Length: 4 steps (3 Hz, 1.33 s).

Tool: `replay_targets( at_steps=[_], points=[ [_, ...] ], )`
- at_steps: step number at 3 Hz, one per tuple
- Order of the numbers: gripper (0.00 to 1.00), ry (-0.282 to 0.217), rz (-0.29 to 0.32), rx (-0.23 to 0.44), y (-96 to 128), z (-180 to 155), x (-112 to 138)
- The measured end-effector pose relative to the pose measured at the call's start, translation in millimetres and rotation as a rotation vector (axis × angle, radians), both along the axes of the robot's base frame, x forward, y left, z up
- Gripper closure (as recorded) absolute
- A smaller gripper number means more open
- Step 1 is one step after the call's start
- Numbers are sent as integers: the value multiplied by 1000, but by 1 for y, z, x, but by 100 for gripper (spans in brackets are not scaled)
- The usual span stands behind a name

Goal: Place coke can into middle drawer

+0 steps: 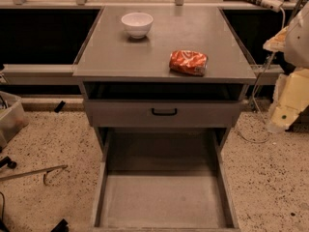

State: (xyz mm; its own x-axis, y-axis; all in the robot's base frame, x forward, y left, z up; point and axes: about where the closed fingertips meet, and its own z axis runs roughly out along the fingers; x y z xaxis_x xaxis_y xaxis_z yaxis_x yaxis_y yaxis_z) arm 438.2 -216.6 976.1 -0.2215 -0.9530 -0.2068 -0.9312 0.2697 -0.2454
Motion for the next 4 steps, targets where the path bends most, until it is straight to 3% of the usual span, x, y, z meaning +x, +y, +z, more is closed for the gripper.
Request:
replay_targets(
  at_steps=[1,2,3,4],
  points=[
    [0,-11,1,11,2,0,2],
    [0,-29,54,63,33,-20,29],
    [0,-97,96,114,65,-32,85],
    [0,-165,110,142,79,-31,143]
  ],
)
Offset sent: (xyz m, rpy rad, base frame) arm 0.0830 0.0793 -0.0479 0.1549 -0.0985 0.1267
